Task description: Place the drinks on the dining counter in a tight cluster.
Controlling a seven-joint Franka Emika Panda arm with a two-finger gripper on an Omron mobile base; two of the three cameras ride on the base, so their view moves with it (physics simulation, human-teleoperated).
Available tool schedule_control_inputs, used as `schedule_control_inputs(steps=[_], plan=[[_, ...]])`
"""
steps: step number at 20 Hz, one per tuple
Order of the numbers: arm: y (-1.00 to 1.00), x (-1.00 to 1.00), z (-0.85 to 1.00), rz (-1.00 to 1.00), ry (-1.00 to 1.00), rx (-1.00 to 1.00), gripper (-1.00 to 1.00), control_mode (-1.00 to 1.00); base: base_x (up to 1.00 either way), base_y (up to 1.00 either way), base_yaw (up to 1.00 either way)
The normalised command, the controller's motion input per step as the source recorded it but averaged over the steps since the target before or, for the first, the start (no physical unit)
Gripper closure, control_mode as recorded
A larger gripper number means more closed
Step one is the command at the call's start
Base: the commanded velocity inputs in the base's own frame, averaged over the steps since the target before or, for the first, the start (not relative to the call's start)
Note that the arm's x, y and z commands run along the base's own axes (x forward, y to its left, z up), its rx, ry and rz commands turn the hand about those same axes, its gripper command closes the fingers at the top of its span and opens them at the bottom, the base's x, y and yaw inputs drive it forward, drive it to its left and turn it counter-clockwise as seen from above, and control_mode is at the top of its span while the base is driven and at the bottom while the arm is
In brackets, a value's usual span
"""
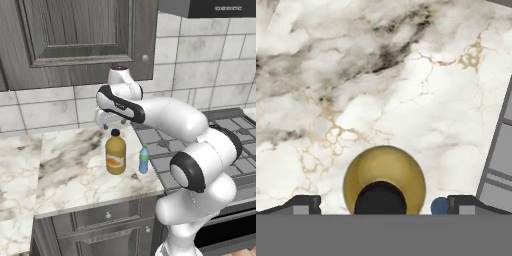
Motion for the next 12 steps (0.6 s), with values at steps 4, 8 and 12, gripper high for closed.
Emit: schedule_control_inputs(steps=[4, 8, 12], plan=[[0.0, 0.0, -0.05, 0.0, 0.0, 0.0, -1.0, -1.0, 0.0, 0.0, 0.0], [0.0, 0.0, -0.12, 0.0, 0.0, 0.0, -1.0, -1.0, 0.0, 0.0, 0.0], [0.0, -0.03, -0.17, 0.0, 0.0, 0.0, -1.0, -1.0, 0.0, 0.0, 0.0]])
